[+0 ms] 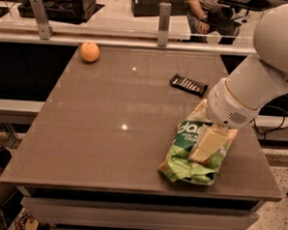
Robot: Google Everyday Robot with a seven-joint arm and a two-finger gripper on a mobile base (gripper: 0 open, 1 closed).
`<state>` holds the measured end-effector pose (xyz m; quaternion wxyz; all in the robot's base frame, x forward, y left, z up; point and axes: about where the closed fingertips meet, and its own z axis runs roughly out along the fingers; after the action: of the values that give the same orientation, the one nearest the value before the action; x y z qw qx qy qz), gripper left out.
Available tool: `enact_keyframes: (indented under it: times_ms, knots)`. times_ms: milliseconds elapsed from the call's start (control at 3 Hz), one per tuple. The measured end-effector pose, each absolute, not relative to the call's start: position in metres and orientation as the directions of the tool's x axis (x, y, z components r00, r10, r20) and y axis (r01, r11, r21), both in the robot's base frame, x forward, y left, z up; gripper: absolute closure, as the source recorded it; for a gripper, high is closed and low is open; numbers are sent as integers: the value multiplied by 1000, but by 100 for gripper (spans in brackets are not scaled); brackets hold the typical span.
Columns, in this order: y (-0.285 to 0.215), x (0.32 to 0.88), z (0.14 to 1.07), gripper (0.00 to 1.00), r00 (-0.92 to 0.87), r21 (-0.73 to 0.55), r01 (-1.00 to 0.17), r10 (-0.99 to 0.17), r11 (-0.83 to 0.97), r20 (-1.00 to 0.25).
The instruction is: Move green rice chip bag near orange
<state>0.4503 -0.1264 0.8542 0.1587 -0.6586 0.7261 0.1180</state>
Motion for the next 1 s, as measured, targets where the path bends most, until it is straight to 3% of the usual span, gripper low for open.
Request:
enact_keyframes:
  times_ms: [1000]
  knots:
    - [-152,474,937,100,-78,-159,-977,-931,143,-355]
